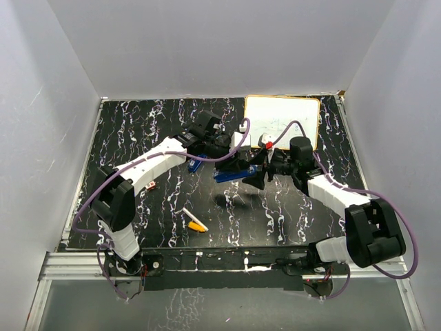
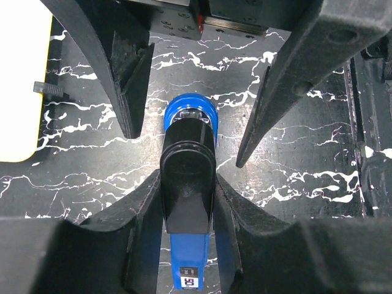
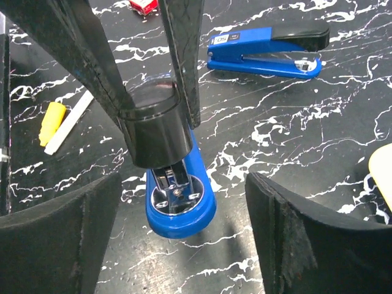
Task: Load the staples into the stapler
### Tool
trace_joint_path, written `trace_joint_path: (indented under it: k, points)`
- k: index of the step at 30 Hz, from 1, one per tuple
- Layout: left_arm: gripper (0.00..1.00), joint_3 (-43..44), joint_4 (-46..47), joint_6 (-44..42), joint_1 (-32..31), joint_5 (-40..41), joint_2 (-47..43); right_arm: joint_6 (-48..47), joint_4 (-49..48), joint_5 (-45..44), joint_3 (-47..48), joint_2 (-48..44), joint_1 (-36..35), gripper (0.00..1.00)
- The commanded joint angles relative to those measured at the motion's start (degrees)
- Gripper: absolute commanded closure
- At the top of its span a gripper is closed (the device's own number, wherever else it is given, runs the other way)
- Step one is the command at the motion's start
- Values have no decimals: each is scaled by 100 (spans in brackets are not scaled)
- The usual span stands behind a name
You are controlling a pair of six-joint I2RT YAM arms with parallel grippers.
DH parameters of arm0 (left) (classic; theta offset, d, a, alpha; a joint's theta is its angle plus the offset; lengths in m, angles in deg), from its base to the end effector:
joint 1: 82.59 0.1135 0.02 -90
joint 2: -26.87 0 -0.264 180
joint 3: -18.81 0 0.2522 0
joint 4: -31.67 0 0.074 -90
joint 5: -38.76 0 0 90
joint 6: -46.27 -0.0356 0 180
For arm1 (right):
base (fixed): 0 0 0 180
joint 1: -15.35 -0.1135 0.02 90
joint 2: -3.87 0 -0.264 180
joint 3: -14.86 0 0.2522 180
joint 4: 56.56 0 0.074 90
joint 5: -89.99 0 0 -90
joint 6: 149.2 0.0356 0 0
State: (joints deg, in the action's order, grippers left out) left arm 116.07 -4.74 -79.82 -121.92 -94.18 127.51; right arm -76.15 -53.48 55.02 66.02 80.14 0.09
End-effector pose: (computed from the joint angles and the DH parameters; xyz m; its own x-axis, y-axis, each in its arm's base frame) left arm 0.2920 -0.2706 0.2941 0.1118 0.4659 -0.8777 0.9937 -0.0494 0.1003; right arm 0.2518 0.0989 0.2183 -0.1888 -0.2247 -0.9560 -0.9437 0.3108 0.1133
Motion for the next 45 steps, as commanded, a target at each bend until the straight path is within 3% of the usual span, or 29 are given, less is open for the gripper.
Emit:
trace_joint_path:
  k: [1, 7, 10, 12, 22, 32, 45]
  points:
    - [100, 5, -2, -167, 4, -427, -438, 216, -776, 109, 134, 46, -123, 22]
    - [100, -29, -206, -489, 9, -679, -423, -456, -47, 122, 205, 67, -156, 62]
    - [100, -41, -387, -774, 4, -748, -400, -1164, 712, -152, 363, 97, -131, 83]
    - [100, -100, -387, -906, 24, -678, -450, -1720, 1125, -505, 415, 119, -7, 91]
    - [100, -333, -357, -1040, 510, -1205, -736, -3431, 2452, -1212, 317, 633, 1022, 92]
    - [100, -1227, -64, -1455, 907, -987, -824, -3962, 2894, -2062, 494, 1145, 1078, 92]
    - [100, -2200, 516, -1540, 1440, -963, -853, -4324, 3197, -2409, 780, 2041, 1073, 92]
